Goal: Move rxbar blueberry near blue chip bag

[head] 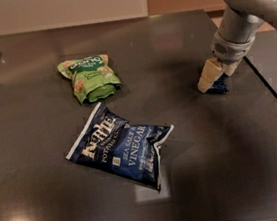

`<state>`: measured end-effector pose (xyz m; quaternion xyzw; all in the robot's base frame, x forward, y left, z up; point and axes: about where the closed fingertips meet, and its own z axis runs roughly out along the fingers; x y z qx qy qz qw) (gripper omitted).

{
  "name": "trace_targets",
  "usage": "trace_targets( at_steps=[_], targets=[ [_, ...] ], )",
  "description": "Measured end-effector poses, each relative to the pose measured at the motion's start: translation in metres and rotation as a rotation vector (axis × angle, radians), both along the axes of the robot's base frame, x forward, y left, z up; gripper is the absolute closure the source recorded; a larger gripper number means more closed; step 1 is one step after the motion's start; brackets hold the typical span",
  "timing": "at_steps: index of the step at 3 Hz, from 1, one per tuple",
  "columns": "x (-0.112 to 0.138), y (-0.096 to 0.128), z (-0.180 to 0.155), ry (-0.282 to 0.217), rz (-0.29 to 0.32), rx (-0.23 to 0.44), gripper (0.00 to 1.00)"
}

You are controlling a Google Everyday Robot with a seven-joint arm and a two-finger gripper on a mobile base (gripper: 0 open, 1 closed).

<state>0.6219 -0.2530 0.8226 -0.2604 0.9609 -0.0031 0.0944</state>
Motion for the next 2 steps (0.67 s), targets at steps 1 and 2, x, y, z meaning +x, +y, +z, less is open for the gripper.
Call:
trace_targets(
  at_steps=[1, 2],
  targets=[
    [0.0013, 0.0011, 0.0017, 0.003, 0.000, 0.005, 0.63],
    [0.0013, 0.0013, 0.0053, 0.003, 0.000, 0.005, 0.84]
  ],
)
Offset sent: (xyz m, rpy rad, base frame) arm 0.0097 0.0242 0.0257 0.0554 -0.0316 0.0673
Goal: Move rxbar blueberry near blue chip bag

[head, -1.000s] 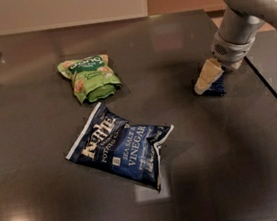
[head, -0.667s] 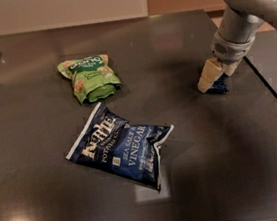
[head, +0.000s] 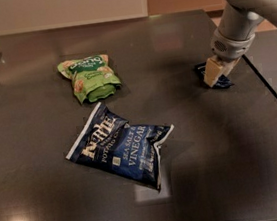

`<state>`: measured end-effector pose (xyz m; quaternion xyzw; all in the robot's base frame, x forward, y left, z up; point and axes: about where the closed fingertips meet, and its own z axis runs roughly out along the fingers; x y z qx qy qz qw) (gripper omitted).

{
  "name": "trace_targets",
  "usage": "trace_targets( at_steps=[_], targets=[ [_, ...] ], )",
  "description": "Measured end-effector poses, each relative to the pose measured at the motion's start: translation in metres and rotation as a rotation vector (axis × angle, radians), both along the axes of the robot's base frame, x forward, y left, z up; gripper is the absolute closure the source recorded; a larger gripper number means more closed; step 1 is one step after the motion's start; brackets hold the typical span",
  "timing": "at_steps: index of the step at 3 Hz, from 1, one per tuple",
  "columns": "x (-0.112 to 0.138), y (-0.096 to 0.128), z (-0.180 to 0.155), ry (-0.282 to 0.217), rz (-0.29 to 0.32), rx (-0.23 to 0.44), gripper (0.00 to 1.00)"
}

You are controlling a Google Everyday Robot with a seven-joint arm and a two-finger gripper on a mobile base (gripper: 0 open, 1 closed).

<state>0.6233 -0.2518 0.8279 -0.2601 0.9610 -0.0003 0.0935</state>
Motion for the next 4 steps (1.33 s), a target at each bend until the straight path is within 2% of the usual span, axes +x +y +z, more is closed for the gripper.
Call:
trace_targets(
  at_steps=[1, 2, 4],
  targets=[
    [0.000, 0.001, 0.001, 0.000, 0.003, 0.002, 1.00],
    [0.011, 0.039, 0.012, -0.018, 0.103, 0.062, 1.00],
    [0.026, 0.144, 0.032, -0.031, 0.352, 0.190, 1.00]
  ],
)
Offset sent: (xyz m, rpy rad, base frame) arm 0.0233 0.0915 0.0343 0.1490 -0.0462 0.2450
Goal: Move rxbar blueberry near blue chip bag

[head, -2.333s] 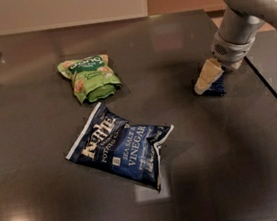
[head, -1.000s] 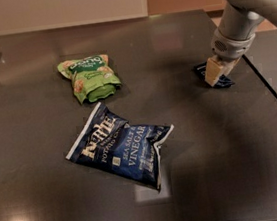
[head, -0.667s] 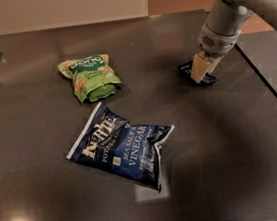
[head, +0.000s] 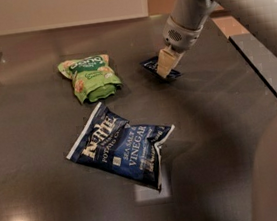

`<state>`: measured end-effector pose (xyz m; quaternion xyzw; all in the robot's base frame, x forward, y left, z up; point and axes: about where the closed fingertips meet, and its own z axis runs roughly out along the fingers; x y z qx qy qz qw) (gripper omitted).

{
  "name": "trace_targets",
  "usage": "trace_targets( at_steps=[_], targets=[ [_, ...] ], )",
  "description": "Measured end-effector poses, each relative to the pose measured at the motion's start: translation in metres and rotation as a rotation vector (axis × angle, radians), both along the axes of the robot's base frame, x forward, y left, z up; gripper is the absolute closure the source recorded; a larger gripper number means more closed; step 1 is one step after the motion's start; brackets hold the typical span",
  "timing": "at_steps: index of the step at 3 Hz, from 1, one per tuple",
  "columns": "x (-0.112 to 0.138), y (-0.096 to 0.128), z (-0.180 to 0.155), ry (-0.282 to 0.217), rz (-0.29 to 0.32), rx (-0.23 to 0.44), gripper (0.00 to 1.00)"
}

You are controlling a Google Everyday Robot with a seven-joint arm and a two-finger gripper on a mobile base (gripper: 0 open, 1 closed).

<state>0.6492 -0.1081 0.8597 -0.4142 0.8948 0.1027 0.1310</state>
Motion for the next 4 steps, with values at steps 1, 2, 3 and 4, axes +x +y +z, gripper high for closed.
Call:
trace_targets(
  at_steps=[1, 2, 3, 4],
  targets=[
    [-0.003, 0.041, -0.002, 0.010, 0.098, 0.024, 1.00],
    [-0.012, 0.068, -0.009, 0.022, 0.177, 0.038, 0.83],
    [-0.019, 0.085, -0.011, 0.022, 0.235, 0.043, 0.60],
    [-0.018, 0.086, -0.013, 0.022, 0.235, 0.044, 0.36]
  ],
)
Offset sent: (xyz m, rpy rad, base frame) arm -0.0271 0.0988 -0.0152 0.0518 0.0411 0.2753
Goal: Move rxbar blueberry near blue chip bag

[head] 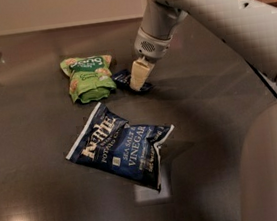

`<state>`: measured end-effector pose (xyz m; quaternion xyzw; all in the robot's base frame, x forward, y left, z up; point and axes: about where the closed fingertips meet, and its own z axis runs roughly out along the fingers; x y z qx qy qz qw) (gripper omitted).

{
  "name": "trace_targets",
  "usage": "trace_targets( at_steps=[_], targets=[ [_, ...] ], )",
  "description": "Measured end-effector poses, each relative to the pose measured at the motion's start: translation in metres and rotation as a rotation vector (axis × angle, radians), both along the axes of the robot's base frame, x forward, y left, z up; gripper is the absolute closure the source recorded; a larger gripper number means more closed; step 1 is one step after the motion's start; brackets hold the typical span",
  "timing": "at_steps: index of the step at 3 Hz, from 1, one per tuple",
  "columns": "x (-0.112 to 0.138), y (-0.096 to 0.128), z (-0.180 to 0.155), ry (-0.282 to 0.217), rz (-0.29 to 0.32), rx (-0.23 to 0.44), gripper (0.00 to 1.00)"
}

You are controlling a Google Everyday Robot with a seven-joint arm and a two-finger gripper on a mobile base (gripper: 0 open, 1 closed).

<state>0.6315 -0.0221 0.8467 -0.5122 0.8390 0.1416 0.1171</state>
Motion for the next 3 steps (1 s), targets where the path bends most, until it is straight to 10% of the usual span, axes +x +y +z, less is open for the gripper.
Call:
trace_targets(
  at_steps=[2, 3],
  targets=[
    [0.0012, 0.0032, -0.0038, 0.001, 0.003, 0.002, 0.00],
    [0.0012, 0.0032, -0.0038, 0.002, 0.003, 0.002, 0.00]
  ],
)
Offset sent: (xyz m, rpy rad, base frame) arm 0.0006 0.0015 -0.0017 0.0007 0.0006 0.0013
